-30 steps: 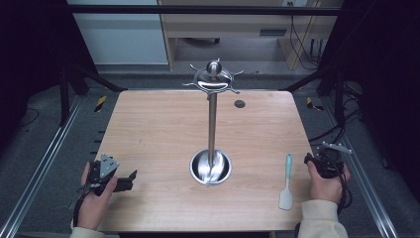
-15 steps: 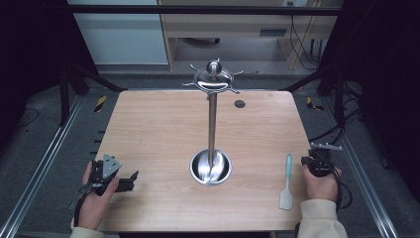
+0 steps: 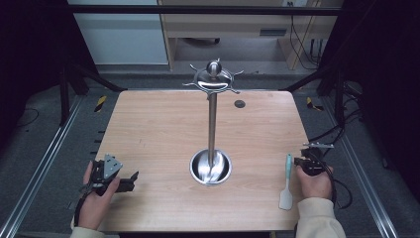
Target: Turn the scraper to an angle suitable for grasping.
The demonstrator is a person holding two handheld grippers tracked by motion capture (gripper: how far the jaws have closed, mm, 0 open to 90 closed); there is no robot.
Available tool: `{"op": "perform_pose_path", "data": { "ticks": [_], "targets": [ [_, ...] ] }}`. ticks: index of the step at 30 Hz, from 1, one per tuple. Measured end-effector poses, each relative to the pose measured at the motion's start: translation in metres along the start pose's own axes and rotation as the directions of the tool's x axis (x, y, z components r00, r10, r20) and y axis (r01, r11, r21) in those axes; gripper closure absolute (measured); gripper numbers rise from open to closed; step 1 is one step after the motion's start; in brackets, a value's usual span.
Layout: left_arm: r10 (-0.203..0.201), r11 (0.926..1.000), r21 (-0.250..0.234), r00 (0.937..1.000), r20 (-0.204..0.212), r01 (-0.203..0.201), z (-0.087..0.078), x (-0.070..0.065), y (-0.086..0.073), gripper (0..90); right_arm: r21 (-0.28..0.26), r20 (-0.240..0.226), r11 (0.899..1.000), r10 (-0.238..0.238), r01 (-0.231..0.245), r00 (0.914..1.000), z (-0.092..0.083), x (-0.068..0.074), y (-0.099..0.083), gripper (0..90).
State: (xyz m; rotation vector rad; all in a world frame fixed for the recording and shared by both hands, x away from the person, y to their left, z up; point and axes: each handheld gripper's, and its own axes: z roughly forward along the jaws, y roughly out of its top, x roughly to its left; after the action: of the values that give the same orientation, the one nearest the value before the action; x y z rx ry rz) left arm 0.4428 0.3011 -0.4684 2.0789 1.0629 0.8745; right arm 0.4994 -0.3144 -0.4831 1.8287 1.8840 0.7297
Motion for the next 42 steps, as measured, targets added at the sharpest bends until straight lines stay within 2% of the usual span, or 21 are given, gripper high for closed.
{"op": "perform_pose_path", "data": {
  "ticks": [12,14,17,18,21,27,28,29,34,42],
  "targets": [
    [0.017,0.9999,0.003,0.9998,-0.007,-0.017,0.000,-0.001,0.001,2.9,0.025,-0.020,0.999,-0.031,0.032,0.9993,0.005,0.005,0.000,89.9],
    [0.017,0.9998,0.004,0.9998,-0.007,-0.017,0.000,-0.001,0.000,2.9,0.027,-0.035,0.999,-0.036,0.037,0.9988,0.006,0.007,0.000,90.0],
    [0.019,0.9998,0.004,0.9998,-0.007,-0.019,0.000,-0.001,0.001,2.9,0.031,-0.056,0.995,-0.092,0.094,0.9941,0.007,0.015,0.001,90.0],
    [0.018,0.9998,0.001,0.9998,-0.007,-0.018,0.000,-0.002,0.001,2.9,0.031,-0.056,0.995,-0.092,0.094,0.9941,0.007,0.015,0.001,90.0],
    [0.021,0.9998,0.002,0.9998,-0.007,-0.021,0.000,-0.002,0.001,2.8,0.026,-0.082,0.988,-0.151,0.153,0.9852,0.008,0.026,0.003,90.0],
    [0.023,0.9997,0.004,0.9997,-0.005,-0.023,0.001,-0.002,0.001,2.8,0.028,-0.116,0.980,-0.194,0.198,0.9742,0.009,0.036,0.003,90.0],
    [0.024,0.9997,0.006,0.9997,-0.006,-0.024,0.001,-0.002,0.001,2.8,0.025,-0.123,0.978,-0.203,0.208,0.9714,0.010,0.038,0.003,90.0],
    [0.024,0.9997,0.006,0.9997,-0.006,-0.024,0.001,-0.002,0.001,2.8,0.022,-0.128,0.972,-0.228,0.233,0.9652,0.010,0.042,0.004,90.0],
    [0.026,0.9996,0.008,0.9996,-0.006,-0.026,0.001,-0.002,0.001,2.8,0.017,-0.142,0.967,-0.250,0.255,0.9578,0.010,0.046,0.004,90.0],
    [0.041,0.9989,0.022,0.9992,-0.001,-0.041,0.003,-0.007,0.001,2.8,0.005,-0.134,0.972,-0.231,0.234,0.9638,0.005,0.045,0.006,89.0]
  ]
}}
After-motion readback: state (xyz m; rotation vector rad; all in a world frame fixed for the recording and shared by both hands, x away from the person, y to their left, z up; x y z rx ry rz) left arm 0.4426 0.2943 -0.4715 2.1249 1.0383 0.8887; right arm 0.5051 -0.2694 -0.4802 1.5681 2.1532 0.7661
